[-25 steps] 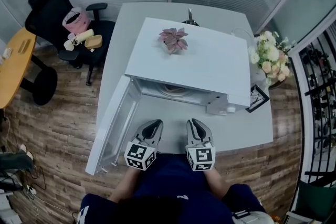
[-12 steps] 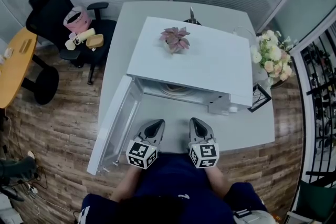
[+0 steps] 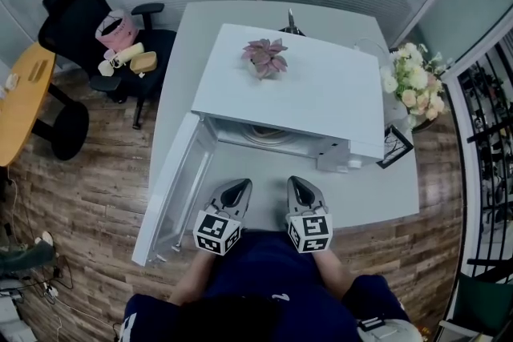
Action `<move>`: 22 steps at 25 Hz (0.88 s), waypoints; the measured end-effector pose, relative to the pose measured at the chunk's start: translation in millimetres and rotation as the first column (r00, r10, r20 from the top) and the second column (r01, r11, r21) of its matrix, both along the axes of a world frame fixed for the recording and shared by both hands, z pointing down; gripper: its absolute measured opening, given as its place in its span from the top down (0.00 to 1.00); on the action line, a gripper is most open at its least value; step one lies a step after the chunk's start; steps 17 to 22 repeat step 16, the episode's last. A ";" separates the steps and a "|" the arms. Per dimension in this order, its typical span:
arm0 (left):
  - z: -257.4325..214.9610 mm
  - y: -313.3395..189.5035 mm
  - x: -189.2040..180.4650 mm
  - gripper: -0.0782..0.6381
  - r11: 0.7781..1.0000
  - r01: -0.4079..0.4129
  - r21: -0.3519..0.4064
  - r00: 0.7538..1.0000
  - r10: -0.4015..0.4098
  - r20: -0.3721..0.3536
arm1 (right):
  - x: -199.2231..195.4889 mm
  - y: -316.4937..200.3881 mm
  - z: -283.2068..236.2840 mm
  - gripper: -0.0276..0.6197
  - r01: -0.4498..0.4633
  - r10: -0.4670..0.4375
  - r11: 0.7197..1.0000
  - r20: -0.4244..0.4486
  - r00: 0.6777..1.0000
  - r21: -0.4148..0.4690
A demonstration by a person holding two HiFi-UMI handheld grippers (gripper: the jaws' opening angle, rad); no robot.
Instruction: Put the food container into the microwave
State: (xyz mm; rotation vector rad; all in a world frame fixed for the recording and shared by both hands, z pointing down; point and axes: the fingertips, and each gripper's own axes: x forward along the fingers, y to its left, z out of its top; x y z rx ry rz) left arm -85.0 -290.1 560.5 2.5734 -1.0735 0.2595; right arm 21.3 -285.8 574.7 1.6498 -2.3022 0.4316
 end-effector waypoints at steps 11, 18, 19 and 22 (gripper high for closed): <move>-2.9 -4.1 1.3 0.89 1.000 0.001 0.025 1.000 -0.002 0.012 | 4.5 -0.1 -1.2 0.94 -0.013 0.013 1.000 0.001 1.000 0.014; -4.8 -4.8 0.9 0.89 0.999 -0.003 0.032 1.000 0.002 0.015 | 2.4 2.0 -1.8 0.94 -0.010 0.010 1.000 0.006 1.000 0.016; -4.8 -4.8 0.9 0.89 0.999 -0.003 0.032 1.000 0.002 0.015 | 2.4 2.0 -1.8 0.94 -0.010 0.010 1.000 0.006 1.000 0.016; -4.8 -4.8 0.9 0.89 0.999 -0.003 0.032 1.000 0.002 0.015 | 2.4 2.0 -1.8 0.94 -0.010 0.010 1.000 0.006 1.000 0.016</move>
